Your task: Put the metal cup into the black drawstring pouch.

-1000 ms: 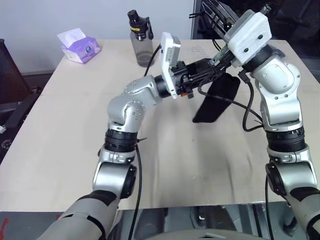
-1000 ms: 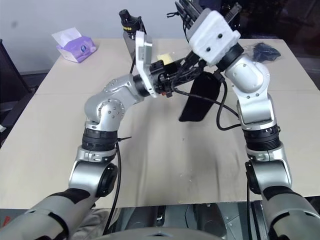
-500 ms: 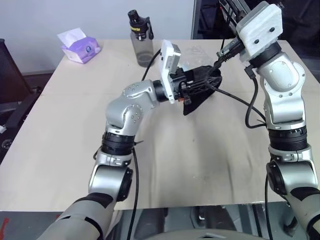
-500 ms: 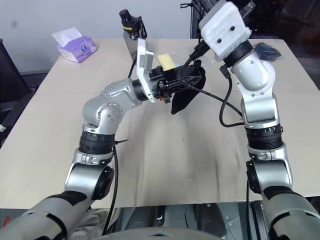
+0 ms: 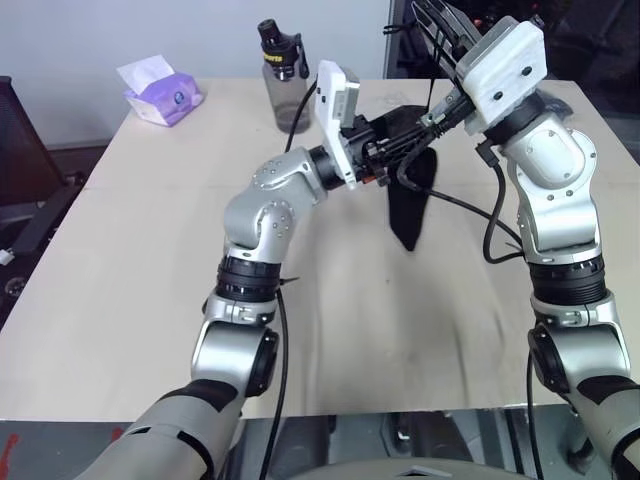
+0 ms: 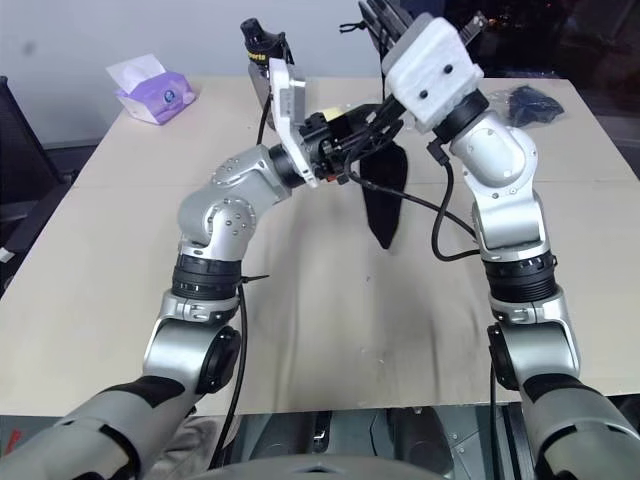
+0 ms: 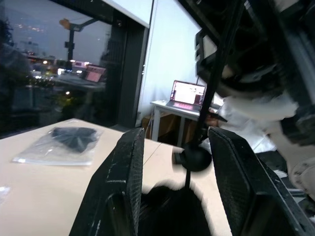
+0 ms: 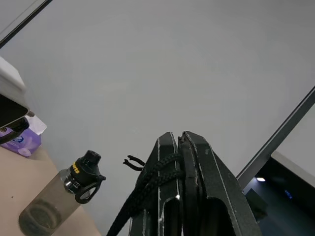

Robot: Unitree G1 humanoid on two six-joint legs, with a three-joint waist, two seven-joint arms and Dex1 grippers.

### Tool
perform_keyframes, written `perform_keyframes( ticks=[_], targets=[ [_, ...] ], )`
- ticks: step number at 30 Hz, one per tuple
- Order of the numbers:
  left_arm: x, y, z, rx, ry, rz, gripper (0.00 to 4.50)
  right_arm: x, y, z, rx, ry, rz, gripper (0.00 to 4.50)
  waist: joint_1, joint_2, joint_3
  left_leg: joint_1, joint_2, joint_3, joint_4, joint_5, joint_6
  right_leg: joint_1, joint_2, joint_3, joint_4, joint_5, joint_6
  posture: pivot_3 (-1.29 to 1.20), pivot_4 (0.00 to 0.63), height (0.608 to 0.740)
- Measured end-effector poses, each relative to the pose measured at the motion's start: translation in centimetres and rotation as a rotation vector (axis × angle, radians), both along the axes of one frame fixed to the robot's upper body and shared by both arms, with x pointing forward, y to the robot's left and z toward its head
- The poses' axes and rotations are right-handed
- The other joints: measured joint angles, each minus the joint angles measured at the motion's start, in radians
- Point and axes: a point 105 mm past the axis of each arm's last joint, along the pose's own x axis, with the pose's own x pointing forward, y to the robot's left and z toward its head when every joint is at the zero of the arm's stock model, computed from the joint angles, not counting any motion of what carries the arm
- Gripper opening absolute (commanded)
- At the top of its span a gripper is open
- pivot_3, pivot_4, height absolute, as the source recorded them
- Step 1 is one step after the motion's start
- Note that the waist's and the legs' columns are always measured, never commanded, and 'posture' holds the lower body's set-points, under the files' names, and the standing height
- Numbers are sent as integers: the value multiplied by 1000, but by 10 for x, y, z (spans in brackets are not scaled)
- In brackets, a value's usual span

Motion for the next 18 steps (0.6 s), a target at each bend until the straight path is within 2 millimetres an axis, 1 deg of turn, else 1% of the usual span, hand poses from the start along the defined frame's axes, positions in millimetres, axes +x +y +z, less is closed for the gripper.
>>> perform_keyframes(
  ticks=[8,9,10,12,13,16,18],
  targets=[
    [-1,-1,-2,4,9,-12,2084,0,1,-1,-7,2,4,0,0,0,0,0,0,0,0,0,0,0,0,0,0,0,0,0,150,740],
    [-1,-1,-2,4,11,-13,1595,0,1,-1,-8,3,4,0,0,0,0,0,0,0,0,0,0,0,0,0,0,0,0,0,150,740],
    [-1,-1,-3,4,13,-13,1316,0,1,-1,-8,3,4,0,0,0,0,0,0,0,0,0,0,0,0,0,0,0,0,0,150,740],
    [-1,-1,-3,2,18,-17,473,0,1,-1,-9,3,4,0,0,0,0,0,0,0,0,0,0,0,0,0,0,0,0,0,150,740],
    [-1,-1,-3,0,19,-20,198,0,1,-1,-9,3,4,0,0,0,0,0,0,0,0,0,0,0,0,0,0,0,0,0,150,740],
    [-2,-1,-3,5,18,-26,170,0,1,-1,-9,3,5,0,0,0,0,0,0,0,0,0,0,0,0,0,0,0,0,0,150,740],
    [0,-2,-11,45,29,-14,170,0,0,0,1,-2,1,0,-1,0,0,0,0,0,0,0,0,0,0,0,0,0,0,0,150,740]
  ],
)
